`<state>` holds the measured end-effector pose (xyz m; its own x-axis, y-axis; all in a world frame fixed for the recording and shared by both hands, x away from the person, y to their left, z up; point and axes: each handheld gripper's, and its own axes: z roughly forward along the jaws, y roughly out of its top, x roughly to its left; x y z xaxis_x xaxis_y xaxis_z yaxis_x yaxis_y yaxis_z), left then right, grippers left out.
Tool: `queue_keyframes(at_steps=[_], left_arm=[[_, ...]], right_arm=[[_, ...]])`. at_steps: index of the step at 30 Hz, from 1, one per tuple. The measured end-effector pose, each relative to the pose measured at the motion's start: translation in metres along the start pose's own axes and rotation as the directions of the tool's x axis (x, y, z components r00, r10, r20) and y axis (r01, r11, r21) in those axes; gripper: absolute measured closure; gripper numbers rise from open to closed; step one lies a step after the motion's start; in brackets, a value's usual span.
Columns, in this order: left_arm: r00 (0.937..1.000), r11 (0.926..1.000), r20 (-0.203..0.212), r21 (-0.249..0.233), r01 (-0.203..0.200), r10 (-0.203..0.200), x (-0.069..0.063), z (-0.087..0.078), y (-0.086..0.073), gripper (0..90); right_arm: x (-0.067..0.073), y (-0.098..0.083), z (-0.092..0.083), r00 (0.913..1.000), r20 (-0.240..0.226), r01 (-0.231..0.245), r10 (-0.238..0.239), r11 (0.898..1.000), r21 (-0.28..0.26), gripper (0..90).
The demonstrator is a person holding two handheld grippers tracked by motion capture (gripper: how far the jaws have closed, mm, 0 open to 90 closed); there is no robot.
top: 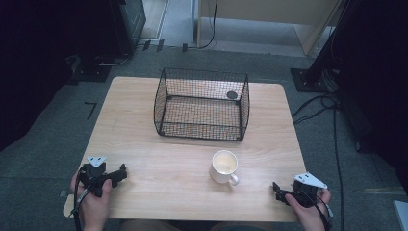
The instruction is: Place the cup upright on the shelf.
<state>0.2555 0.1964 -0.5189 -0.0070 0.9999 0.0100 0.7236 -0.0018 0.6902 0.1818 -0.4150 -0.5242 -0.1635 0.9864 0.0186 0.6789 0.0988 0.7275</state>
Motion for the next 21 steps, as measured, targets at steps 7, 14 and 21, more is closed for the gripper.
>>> queue_keyframes(at_steps=[7,14,21], left_arm=[[1.0,1.0,0.0,0.0,0.0,0.0,0.0,0.0,0.0,1.9],[1.0,1.0,0.0,0.0,0.0,0.0,0.0,0.0,0.0,1.9],[1.0,1.0,0.0,0.0,0.0,0.0,0.0,0.0,0.0,1.9]], right_arm=[[0.023,0.016,-0.018,0.9987,-0.03,0.038,-0.041,0.995,-0.097,12.4],[0.045,0.024,-0.028,0.9899,-0.103,0.083,-0.097,0.988,-0.133,16.9],[0.065,0.03,-0.033,0.9767,-0.162,0.115,-0.141,0.981,-0.158,19.0]])
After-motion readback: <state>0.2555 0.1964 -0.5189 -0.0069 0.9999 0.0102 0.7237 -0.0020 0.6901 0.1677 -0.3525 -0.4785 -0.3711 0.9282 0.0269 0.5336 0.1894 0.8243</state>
